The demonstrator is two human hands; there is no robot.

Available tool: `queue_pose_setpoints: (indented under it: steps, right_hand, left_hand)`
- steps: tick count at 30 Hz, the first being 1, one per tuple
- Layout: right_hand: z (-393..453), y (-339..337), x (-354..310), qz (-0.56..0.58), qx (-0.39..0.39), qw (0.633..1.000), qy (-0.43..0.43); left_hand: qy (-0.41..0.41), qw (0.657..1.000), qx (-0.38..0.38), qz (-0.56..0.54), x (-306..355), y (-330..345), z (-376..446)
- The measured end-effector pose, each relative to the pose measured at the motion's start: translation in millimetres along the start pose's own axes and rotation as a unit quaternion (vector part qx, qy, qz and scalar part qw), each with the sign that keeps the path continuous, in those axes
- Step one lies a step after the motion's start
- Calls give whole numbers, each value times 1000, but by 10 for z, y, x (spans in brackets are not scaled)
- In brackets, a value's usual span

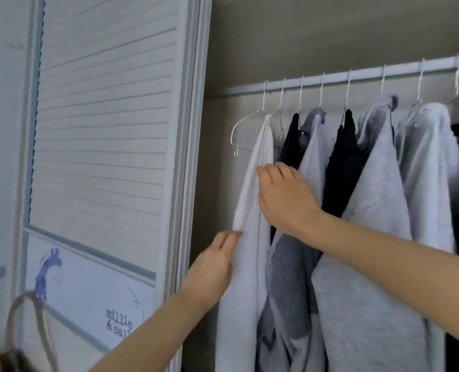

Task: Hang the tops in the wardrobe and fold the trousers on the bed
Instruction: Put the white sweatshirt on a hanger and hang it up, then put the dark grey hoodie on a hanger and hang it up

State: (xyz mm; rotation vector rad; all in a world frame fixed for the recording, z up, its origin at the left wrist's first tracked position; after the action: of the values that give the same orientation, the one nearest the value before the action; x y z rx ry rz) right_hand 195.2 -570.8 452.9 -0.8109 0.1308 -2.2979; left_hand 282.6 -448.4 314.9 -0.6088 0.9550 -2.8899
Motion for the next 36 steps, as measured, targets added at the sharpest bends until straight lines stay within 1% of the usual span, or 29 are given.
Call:
queue_pose_setpoints:
  steps: [2,4,6,8,12,15,18,22,25,26,28,30,33,34,35,36]
  right_hand:
    - [-354,-158,-87,26,4,999,-24]
    - [-737,-377,-226,52,7,997,-48]
    - [-1033,-554,-357,87,-3,994,-67]
    - [-1277,-747,-513,125,-26,988,-88]
    - [-1643,-1063,-842,193,-29,973,-119]
    - [-1921,-1374,-1167,262,-40,954,-141]
    - [-2219,-1649,-1440,338,-61,920,-189]
    - [-2674,-2013,-1688,414,-55,875,-245]
    - [-3191,-2439,-1929,517,-32,805,-291]
    - [-3302,-2515,-1965,536,-28,793,-286]
    - [-3706,-2885,-2058,586,4,741,-327]
    - [-4027,-3150,-2105,617,-3,705,-348]
    - [-4563,-3682,-2140,672,-4,631,-387]
    - [-4824,-3944,-2127,687,-3,593,-420]
    - [-4952,-4054,-2126,697,-10,575,-429]
    - [-5187,-4319,-2109,710,-4,540,-452]
  left_hand:
    - [0,1000,14,-27,114,-162,-265]
    - [-15,997,36,-60,221,-354,-607]
    - [-41,995,56,-69,289,-476,-941]
    - [-91,991,60,-78,369,-620,-1321]
    - [-154,983,62,-83,520,-913,-2010]
    - [-211,969,102,-73,685,-1203,-2652]
    - [-277,951,128,-41,918,-1390,-3321]
    - [-369,913,173,-7,1370,-1488,-4151]
    - [-452,860,233,45,2031,-1464,-4945]
    - [-465,848,249,46,2163,-1440,-5094]
    - [-522,795,297,88,2720,-1347,-5690]
    - [-554,760,317,120,3175,-1233,-6101]
    - [-621,672,378,142,3994,-1021,-6797]
    - [-641,630,406,166,4421,-887,-7046]
    - [-645,613,419,180,4584,-834,-7191]
    - [-660,569,449,198,4969,-708,-7424]
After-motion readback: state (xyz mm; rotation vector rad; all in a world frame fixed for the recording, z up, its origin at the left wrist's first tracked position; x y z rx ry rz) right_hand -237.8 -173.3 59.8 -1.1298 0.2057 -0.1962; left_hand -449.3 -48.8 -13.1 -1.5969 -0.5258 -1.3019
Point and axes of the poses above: each hand's wrist, its own z-axis towards the middle knuckle, its own y-axis out of the palm, x = y × z, the point moved 2 cm from there along z, towards the middle knuckle, and after that the axes turned 13 degrees about -z, right-handed, at the moved point
